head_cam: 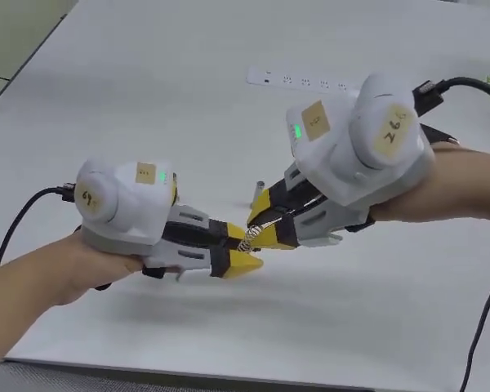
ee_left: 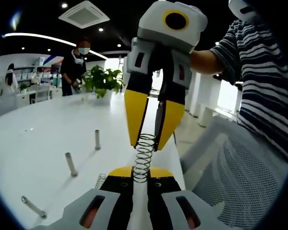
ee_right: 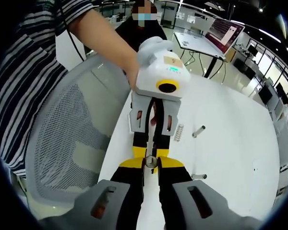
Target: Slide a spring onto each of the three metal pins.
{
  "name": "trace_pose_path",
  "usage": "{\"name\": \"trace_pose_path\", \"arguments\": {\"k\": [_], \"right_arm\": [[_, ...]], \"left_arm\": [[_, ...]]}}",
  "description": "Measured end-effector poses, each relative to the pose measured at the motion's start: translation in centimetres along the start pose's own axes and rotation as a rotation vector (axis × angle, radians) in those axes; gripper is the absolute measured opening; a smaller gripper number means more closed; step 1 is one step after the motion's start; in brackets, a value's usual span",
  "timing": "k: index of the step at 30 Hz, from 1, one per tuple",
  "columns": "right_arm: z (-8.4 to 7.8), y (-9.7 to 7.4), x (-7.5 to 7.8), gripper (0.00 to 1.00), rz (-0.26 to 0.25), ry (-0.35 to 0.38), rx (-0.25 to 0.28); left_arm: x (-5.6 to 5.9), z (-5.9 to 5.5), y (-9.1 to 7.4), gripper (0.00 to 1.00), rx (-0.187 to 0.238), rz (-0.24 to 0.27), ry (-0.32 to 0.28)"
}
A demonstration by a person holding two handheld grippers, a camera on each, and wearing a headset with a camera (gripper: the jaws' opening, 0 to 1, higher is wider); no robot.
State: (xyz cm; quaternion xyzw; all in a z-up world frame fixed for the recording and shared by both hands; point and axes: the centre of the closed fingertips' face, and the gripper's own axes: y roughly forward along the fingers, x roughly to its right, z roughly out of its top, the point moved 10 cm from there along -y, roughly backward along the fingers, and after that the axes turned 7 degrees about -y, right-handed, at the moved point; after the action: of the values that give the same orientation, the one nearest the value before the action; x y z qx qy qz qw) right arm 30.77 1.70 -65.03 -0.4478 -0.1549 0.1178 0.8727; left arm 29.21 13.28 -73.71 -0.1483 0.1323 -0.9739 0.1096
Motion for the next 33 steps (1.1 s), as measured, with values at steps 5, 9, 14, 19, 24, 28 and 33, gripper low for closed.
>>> {"name": "trace_pose_path", "arguments": {"k": [5, 9, 14, 19, 24, 28, 33], "right_arm": [[0.15, 0.03, 0.02, 0.07, 0.012, -0.003, -0.011], [0.28, -0.04, -0.18, 0.08, 0.003, -0.015, -0.004], [0.27, 0.0, -0.34, 0.08, 0.0, -0.009, 0.001], [0.37, -0.03, -0.56, 0.07, 0.004, -0.008, -0.003], [0.52, -0.07, -0.56, 0.07, 0.007, -0.013, -0.012], [0.57, -0.04, -0.54, 0.07, 0.014, -0.016, -0.02], [0.59, 0.01, -0.56, 0.07, 0.018, -0.016, -0.023]], "left_arm": [[0.19, 0.0, 0.11, 0.02, 0.002, 0.003, 0.0], [0.24, 0.05, -0.01, 0.02, 0.004, 0.003, 0.002], [0.3, 0.01, 0.04, 0.02, 0.001, 0.005, -0.001], [0.37, -0.06, 0.09, 0.02, -0.003, 0.004, -0.002], [0.29, -0.01, 0.11, 0.02, -0.004, 0.006, -0.012], [0.28, -0.03, 0.1, 0.03, -0.006, 0.008, -0.012], [0.31, -0.05, 0.12, 0.03, -0.009, 0.01, -0.012]]}}
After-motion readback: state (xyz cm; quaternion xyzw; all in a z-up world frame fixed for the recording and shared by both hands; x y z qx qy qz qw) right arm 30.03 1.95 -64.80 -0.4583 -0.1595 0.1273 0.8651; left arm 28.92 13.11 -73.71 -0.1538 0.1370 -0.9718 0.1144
